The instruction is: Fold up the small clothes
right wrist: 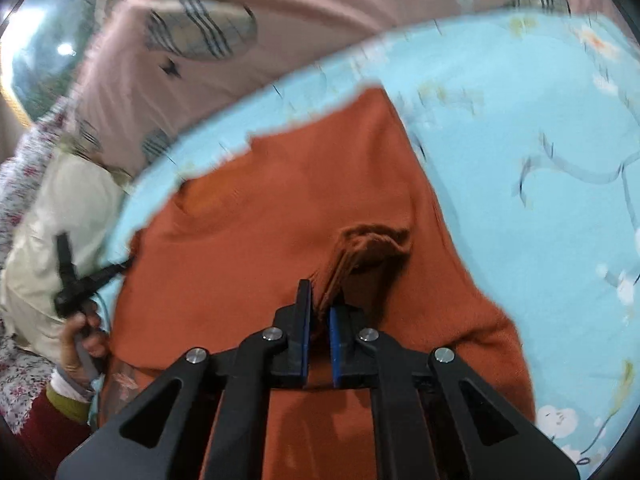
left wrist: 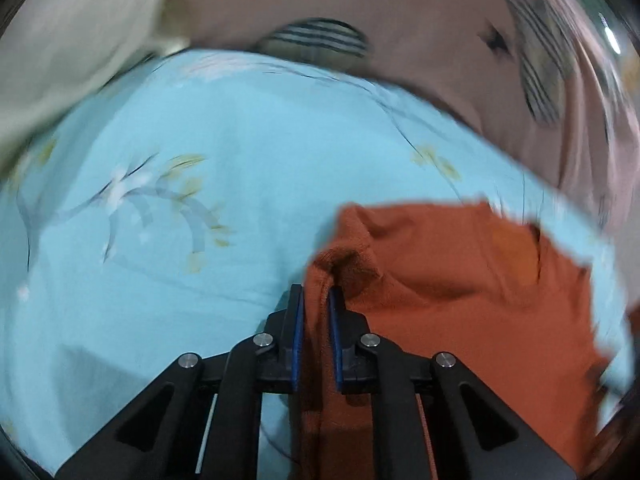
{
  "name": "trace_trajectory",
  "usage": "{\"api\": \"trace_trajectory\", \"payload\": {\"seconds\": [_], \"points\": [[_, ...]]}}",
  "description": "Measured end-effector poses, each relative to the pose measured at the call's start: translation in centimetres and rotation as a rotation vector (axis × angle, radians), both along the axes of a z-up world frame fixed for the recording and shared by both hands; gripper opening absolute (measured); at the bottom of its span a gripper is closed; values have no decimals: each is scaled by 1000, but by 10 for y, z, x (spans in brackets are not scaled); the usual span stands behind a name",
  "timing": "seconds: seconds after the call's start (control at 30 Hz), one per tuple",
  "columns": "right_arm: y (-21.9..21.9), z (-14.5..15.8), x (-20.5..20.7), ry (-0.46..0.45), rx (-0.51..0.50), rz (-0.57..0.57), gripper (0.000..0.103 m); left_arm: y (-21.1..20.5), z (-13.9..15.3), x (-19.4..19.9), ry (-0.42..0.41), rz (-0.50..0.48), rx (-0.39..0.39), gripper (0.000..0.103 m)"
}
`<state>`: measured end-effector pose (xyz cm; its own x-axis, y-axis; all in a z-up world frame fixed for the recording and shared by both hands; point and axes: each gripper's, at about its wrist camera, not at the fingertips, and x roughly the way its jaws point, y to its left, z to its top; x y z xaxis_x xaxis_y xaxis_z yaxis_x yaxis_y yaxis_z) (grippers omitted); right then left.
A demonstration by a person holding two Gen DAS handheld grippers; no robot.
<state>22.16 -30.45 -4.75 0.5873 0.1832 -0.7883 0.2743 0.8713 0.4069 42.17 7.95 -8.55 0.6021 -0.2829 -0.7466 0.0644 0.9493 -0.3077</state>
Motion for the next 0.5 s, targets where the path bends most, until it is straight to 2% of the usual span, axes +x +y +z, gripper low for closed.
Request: {"api": "trace_trajectory", "payload": {"seconds": [0.07,0.13,0.2,0.23,0.3,0.37,0.4,0.47,0.5], "points": [[-4,-4,-4,19,32,-5,11,22,9,-5,-7,66,-79,7],[-7,3,-13,3,15,-22,17,27,16,-7,-3,33,-110,7],[-8,15,-19,-32,-19,-48,19,19,25,-13,-15,-27,-104,8],[-9,19,-21,-52,-24,-57,20,10,30,-16,-24,-67,-88,8],[-8,27,-22,-88,-42,-74,20,-16,35,-16,-24,-144,-40,17],[-2,38,-21,-134,-90,-85,20,-42,34,-12,-11,-175,56,21],[1,42,-18,-152,-92,-76,20,-53,29,-8,-1,-176,126,19],[11,44,-6,-169,-45,-8,20,-67,18,-4,13,-171,195,18],[17,42,0,-164,-35,29,21,-66,11,3,34,-141,232,14]]}}
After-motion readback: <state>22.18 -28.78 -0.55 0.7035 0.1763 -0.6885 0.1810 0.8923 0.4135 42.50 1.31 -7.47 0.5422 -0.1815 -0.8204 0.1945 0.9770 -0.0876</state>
